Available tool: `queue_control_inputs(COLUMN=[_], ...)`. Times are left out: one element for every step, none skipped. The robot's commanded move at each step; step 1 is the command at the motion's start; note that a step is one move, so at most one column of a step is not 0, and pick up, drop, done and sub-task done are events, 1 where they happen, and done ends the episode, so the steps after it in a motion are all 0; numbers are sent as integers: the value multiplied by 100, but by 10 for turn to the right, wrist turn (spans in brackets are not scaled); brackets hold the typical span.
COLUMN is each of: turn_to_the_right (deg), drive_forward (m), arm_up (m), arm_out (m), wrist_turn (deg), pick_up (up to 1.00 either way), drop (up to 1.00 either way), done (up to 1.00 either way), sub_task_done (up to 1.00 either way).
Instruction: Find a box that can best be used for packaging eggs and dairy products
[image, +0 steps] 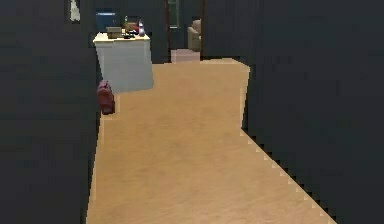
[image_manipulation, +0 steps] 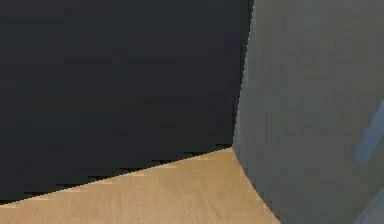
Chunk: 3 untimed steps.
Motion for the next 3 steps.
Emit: queue_control_inputs(turn_to_the_right=[0, 0, 0], drive_forward=[100, 100, 100], arm_up=[0, 0, 0], arm_out=[0, 0, 0], wrist_turn=[0, 0, 0], pick_up=[0, 0, 0], drop=[0, 0, 0], done=[0, 0, 0], sub_task_done=[0, 0, 0])
